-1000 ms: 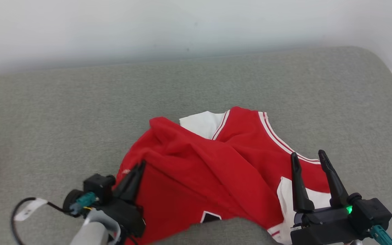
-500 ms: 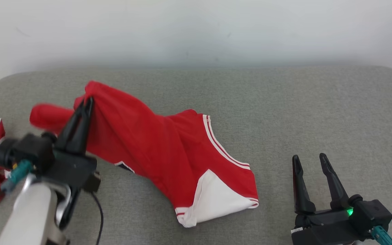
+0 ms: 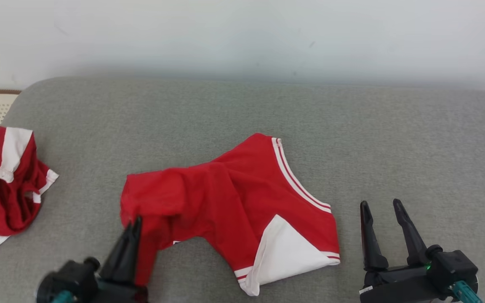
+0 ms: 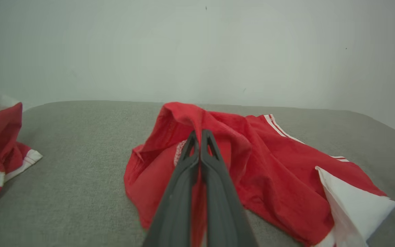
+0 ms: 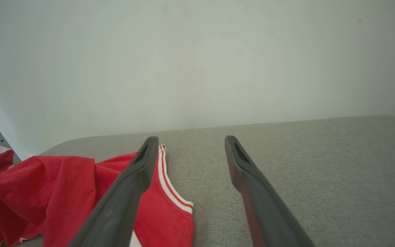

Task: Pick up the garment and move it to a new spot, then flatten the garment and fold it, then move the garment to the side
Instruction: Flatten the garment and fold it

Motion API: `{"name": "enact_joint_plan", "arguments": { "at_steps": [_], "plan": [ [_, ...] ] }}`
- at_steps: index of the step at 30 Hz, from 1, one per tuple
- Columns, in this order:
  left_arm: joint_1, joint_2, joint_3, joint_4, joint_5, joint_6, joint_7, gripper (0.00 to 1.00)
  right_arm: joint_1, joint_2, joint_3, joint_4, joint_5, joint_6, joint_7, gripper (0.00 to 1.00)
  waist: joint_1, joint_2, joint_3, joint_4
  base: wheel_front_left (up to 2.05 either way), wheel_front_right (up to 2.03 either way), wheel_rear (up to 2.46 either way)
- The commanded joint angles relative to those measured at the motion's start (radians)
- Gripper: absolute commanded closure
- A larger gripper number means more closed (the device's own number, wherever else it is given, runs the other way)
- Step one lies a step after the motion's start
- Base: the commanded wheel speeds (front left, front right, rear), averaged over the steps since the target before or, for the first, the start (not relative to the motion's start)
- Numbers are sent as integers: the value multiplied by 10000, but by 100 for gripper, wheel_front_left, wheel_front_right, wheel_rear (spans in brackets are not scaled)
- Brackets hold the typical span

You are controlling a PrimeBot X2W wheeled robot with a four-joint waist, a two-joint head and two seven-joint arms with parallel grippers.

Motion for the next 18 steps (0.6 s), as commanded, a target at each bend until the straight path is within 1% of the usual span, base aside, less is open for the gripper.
{"name": "enact_joint_plan", "arguments": {
  "at_steps": [1, 3, 4, 10, 11, 12, 13, 18],
  "plan": [
    [266, -65, -10, 54, -85, 36, -56, 100, -88, -36, 39, 141, -48, -5, -51, 0, 1, 0, 65, 143, 0, 0, 0],
    [445, -150, -41, 200, -31, 79, -91, 100, -137, -121, 117, 376, 7, -5, -52, 0, 1, 0, 81, 226, 0, 0, 0],
    [510, -268, -17, 278, -113, 56, -107, 100, -189, -156, 154, 481, 27, -5, -51, 0, 1, 0, 84, 268, 0, 0, 0],
    [656, -514, 112, 826, -78, -48, -122, 100, -429, -385, 624, 1321, 295, -5, -51, 0, 1, 0, 80, 445, 0, 0, 0],
    [665, -584, 167, 827, -59, -56, -124, 74, -495, -415, 687, 1445, 343, -5, -51, 0, 1, 0, 81, 462, 0, 0, 0],
    [674, -655, 257, 727, -56, -50, -125, 13, -526, -442, 773, 1566, 379, -5, -51, 0, 1, 0, 88, 478, 0, 0, 0],
    [733, -714, 330, 632, -37, -42, -126, 0, -560, -483, 846, 1694, 433, -5, -51, 0, 1, 0, 93, 495, 0, 0, 0],
    [938, -1039, 737, -326, 272, -63, -119, 0, -849, -692, 1203, 2229, 596, -5, 92, 0, 1, 0, 167, 648, 0, 0, 0]
  ]
}}
